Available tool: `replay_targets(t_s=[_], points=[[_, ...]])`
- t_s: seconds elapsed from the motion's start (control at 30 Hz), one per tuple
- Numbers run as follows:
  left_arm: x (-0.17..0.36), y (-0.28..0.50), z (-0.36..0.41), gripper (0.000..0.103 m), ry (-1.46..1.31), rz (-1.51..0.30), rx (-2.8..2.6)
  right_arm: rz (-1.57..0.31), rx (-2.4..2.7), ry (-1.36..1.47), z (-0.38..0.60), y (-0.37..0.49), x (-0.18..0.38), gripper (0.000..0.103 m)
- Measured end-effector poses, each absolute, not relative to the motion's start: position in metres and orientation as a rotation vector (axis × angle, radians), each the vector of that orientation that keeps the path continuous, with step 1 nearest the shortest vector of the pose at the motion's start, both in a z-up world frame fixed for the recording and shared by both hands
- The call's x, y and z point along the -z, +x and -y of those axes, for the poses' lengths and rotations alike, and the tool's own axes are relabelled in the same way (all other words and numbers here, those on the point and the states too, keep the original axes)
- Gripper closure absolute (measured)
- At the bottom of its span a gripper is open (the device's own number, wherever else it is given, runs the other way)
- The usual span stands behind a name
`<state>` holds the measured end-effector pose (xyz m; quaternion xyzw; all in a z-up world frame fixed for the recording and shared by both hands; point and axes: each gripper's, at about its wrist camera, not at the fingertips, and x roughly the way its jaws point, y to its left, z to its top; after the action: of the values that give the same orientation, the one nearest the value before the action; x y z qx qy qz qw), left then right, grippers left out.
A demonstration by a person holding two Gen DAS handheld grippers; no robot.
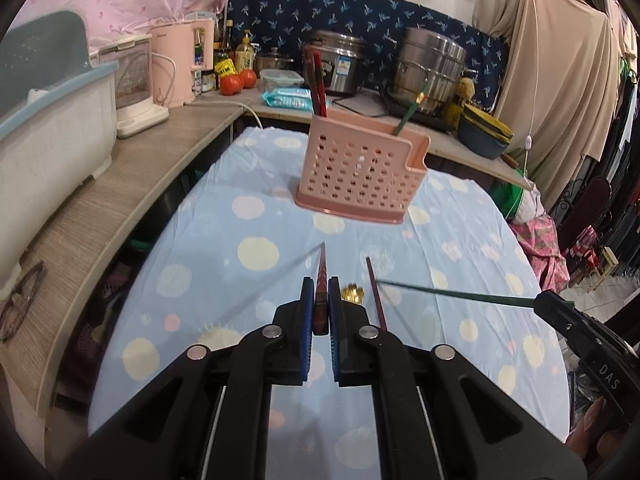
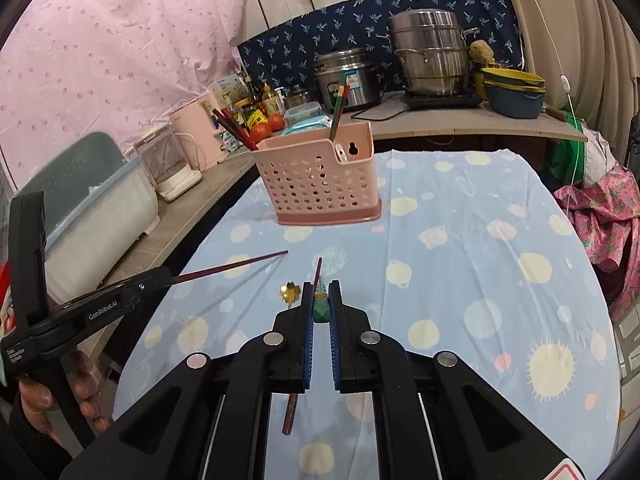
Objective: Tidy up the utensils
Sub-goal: 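Carry both chopsticks up and lower them into the pink holder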
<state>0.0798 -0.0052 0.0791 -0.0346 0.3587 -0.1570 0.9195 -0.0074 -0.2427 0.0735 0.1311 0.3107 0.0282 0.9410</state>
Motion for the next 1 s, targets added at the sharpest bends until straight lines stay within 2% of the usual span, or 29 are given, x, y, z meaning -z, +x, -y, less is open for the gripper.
replay_targets(t_s=[1.0], points=[[-0.221, 0.170, 0.030, 0.096, -0.128, -0.426, 0.391, -0.362, -0.062, 0.315, 0.277, 0.095, -0.184, 0.096]])
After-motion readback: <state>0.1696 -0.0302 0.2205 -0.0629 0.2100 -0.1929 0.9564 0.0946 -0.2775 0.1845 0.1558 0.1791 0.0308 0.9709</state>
